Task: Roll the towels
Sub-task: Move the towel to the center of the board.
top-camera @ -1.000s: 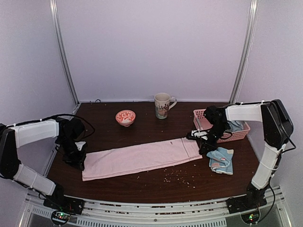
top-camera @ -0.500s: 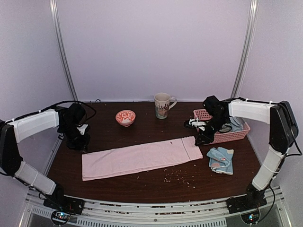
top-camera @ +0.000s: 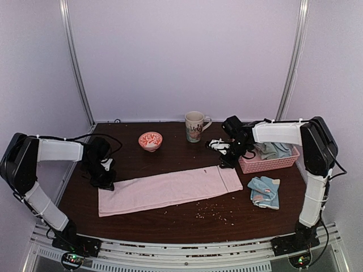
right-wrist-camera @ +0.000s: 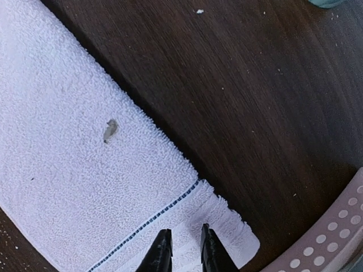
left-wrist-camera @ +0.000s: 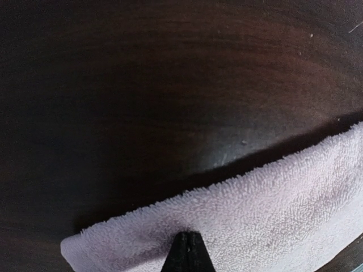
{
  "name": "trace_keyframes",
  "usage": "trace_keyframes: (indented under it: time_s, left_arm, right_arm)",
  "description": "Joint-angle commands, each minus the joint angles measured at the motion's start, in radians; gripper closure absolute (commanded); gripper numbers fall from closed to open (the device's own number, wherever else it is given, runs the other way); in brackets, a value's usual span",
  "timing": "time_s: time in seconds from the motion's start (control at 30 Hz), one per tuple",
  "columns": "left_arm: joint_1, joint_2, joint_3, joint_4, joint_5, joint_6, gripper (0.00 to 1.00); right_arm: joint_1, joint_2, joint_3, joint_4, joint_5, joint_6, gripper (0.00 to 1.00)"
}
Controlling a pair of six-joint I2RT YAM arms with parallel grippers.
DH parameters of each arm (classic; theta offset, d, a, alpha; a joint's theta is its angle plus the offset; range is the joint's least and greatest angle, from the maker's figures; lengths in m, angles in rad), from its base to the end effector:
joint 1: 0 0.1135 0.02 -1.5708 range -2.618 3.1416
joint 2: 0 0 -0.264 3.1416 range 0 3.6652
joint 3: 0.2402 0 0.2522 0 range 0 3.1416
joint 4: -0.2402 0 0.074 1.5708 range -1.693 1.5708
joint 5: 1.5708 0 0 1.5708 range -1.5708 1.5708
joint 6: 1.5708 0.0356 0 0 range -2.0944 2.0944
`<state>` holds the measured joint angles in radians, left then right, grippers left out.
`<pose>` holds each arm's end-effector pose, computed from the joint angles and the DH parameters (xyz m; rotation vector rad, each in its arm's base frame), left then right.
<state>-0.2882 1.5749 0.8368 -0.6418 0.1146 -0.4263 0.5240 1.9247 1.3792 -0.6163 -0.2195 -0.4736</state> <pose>0.2514 -0.0788 0.1497 -0.1900 2.9857 -0.2609 0.3384 0.2045 0.1856 -1.3567 2.3606 0.3141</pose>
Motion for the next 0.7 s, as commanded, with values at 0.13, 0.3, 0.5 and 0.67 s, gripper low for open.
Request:
trace_keyframes:
  time_s: [0.13,0.3,0.5,0.67]
  left_arm:
    - [0.095,0.046,-0.024,0.087,-0.129,-0.024,1.00]
    - [0.135,0.006,0.001,0.088,-0.142,0.006,1.00]
    - [0.135,-0.027,0.043,0.061,-0.137,0.039,1.00]
    - [0.133,-0.108,0.070,0.093,-0.048,0.104,0.97]
  right_arm:
    - [0.001,0.068,-0.020,0.058,0.195,0.042,0.82]
    - [-0.001,0.134,0.030,0.072,0.207,0.049,0.82]
    - [-0.001,0.244,0.182,0.077,0.236,0.044,0.82]
    - [-0.001,0.243,0.284,0.005,0.255,0.039,0.79]
